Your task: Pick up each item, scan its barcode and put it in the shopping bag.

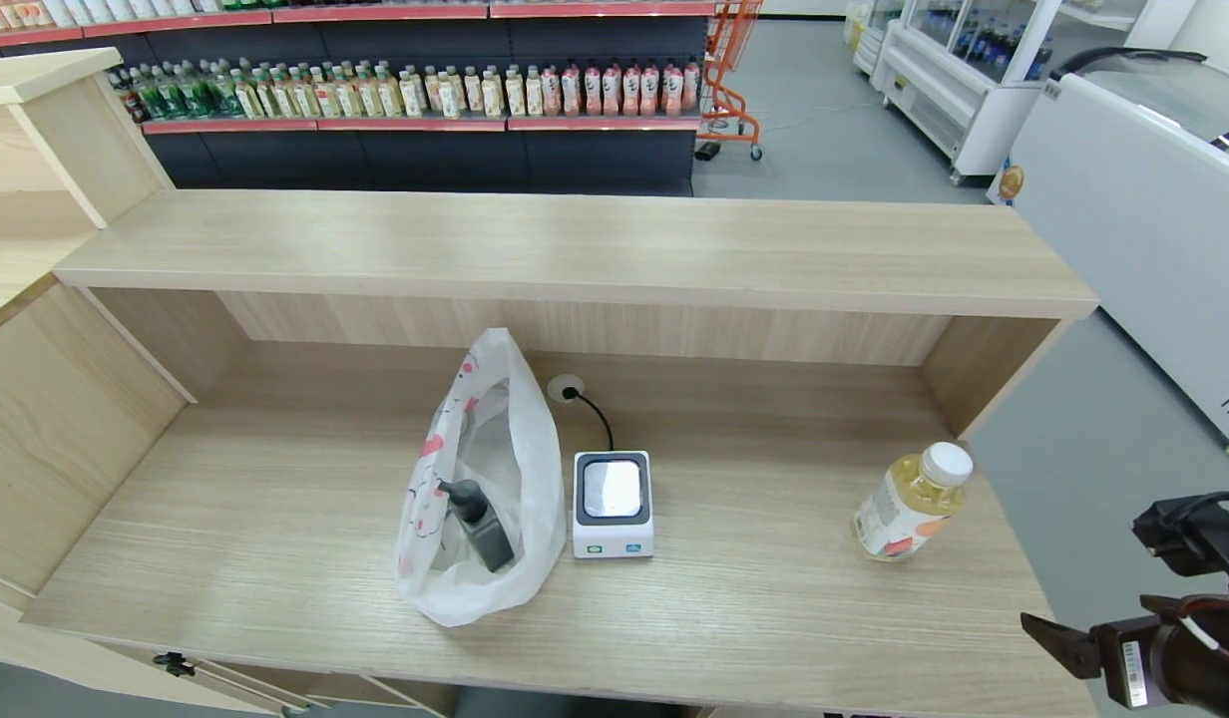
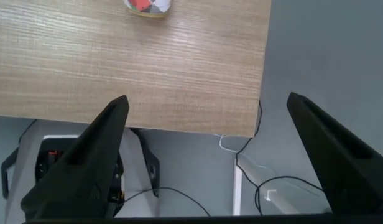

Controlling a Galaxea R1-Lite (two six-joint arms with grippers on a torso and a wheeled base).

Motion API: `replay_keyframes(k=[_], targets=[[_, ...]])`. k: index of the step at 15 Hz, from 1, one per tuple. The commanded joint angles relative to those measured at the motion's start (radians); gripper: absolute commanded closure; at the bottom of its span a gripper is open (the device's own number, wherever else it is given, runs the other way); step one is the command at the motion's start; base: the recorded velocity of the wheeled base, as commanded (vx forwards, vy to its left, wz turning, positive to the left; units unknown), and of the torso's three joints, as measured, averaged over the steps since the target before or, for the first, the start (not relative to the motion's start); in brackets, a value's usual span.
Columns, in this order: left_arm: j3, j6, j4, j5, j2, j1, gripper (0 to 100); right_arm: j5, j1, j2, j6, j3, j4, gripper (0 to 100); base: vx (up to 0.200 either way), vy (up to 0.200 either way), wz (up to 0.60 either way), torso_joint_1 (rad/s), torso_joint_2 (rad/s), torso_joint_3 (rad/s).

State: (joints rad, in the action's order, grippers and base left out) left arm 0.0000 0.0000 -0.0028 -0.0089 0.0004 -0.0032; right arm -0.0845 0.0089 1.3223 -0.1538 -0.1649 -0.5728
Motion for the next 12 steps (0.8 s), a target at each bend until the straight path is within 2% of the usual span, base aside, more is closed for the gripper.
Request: replay_keyframes(k=[1,3,4,5,7,9,12], targets=[[0.0,0.0,0.0,0.001,0.0,0.0,0,0.003,0.002,0.146,0.002,-0.013,-0.091,0,0.0,0.0,0.0,0.0,0.0,0.0],[0.0,0.0,0.0,0.0,0.0,0.0,0,0.003,0.002,0.259,0.01,-0.007,-0.222,0,0.0,0.0,0.0,0.0,0.0,0.0],[0.0,0.0,0.0,0.0,0.0,0.0,0,0.0,0.0,0.377,0.005,0.007,-0.368,0,0.0,0.0,0.0,0.0,0.0,0.0],[0.0,0.0,0.0,0.0,0.0,0.0,0,0.0,0.002,0.445,-0.001,0.022,-0.453,0,0.0,0.0,0.0,0.0,0.0,0.0],[0.0,0.0,0.0,0.0,0.0,0.0,0,0.002,0.037,0.541,-0.001,0.028,-0.57,0,0.0,0.0,0.0,0.0,0.0,0.0],[0.0,0.0,0.0,0.0,0.0,0.0,0,0.002,0.063,0.594,-0.004,0.005,-0.631,0,0.0,0.0,0.0,0.0,0.0,0.0],[0.0,0.0,0.0,0.0,0.0,0.0,0,0.002,0.095,0.641,0.002,-0.039,-0.645,0,0.0,0.0,0.0,0.0,0.0,0.0]])
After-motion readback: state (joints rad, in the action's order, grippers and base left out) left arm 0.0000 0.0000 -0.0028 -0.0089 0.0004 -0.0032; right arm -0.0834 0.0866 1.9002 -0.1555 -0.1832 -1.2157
